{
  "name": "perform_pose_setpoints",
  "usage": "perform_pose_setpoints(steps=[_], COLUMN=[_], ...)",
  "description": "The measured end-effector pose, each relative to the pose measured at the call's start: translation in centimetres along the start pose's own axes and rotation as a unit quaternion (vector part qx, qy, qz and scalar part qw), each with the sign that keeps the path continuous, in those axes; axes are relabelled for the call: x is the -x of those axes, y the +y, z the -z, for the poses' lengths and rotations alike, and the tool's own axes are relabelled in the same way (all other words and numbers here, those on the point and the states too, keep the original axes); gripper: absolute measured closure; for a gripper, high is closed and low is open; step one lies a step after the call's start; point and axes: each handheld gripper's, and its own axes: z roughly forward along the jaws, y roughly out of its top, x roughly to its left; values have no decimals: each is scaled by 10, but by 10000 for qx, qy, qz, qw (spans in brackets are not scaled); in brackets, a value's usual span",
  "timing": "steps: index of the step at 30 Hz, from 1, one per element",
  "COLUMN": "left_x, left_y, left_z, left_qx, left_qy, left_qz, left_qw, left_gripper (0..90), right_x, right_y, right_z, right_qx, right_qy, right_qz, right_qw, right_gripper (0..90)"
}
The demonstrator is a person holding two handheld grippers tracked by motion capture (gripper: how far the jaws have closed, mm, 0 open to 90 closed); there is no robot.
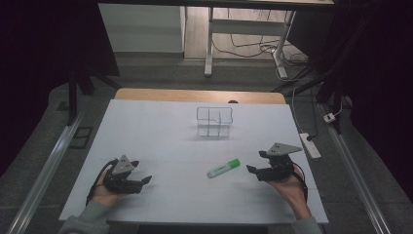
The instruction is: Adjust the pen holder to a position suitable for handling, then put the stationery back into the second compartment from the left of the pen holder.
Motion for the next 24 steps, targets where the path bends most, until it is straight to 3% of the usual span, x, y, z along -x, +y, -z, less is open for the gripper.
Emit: perform_pose_setpoints(steps=[3,9,16,22,24], left_x=[0,-1,0,0,-1], left_y=[0,0,0,0,0], left_z=[0,1,1,1,1], left_qx=[4,6,18,27,28], left_qy=[10,19,-8,-22,-30], left_qz=[15,28,16,6,2], left_qw=[10000,10000,10000,10000,10000], left_gripper=[247,246,246,246,246], right_x=[0,-1,-1,0,0], right_y=[2,12,24,36,43], right_z=[-1,-10,-19,-24,-26], right_qx=[-46,-274,-655,-970,-1083], right_qy=[73,327,510,630,699], right_qz=[43,382,659,984,1165], right_qw=[10000,9984,9944,9884,9848], right_gripper=[218,211,208,213,211])
